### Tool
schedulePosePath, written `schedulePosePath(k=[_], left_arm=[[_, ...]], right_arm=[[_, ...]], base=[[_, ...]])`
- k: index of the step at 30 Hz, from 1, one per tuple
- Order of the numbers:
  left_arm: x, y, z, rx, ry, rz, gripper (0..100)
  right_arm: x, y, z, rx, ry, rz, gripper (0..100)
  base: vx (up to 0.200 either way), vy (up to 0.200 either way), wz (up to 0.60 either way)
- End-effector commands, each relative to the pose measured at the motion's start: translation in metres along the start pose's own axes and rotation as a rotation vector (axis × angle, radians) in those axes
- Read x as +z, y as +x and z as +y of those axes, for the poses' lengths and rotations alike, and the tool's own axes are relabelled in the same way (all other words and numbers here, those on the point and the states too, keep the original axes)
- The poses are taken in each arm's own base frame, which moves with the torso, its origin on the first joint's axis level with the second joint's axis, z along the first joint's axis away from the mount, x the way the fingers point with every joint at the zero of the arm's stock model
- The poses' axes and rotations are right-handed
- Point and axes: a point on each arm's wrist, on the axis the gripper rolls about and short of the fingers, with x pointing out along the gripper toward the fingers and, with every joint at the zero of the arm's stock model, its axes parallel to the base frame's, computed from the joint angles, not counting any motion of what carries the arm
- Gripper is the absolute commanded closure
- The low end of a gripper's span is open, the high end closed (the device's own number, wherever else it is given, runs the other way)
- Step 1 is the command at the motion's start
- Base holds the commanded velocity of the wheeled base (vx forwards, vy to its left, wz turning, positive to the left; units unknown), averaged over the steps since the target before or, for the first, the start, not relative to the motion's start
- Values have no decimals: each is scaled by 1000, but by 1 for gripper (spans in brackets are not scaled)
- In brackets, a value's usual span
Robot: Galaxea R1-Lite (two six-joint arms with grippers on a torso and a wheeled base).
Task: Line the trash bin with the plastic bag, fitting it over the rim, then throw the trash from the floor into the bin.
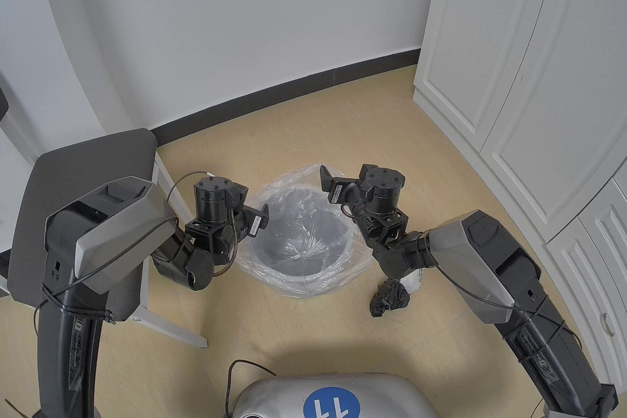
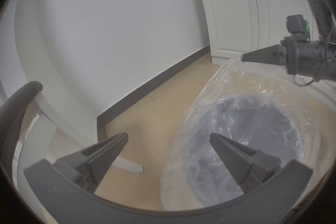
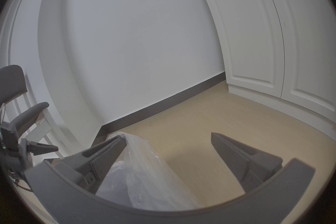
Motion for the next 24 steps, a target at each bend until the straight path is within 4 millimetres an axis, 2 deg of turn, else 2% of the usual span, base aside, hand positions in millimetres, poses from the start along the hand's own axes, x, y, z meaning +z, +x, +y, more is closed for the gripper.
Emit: schedulePosePath(k=[1,7,11,17,24], left_arm=[[-8,22,4,15,1,28,0],[-7,46,2,18,2,47,0],[-8,65,0,31,-1,49,0],[-12,77,0,46,-4,44,0],[-11,94,7,158,-25,8,0]], right_arm=[[3,0,2,3,0,-3,0],[1,1,-2,-2,-2,0,0],[-2,3,-12,-9,-3,1,0],[-5,5,-22,-12,-2,0,0],[-13,6,-31,-21,-3,2,0]], base=[[0,0,0],[0,0,0],[0,0,0],[0,0,0],[0,0,0]])
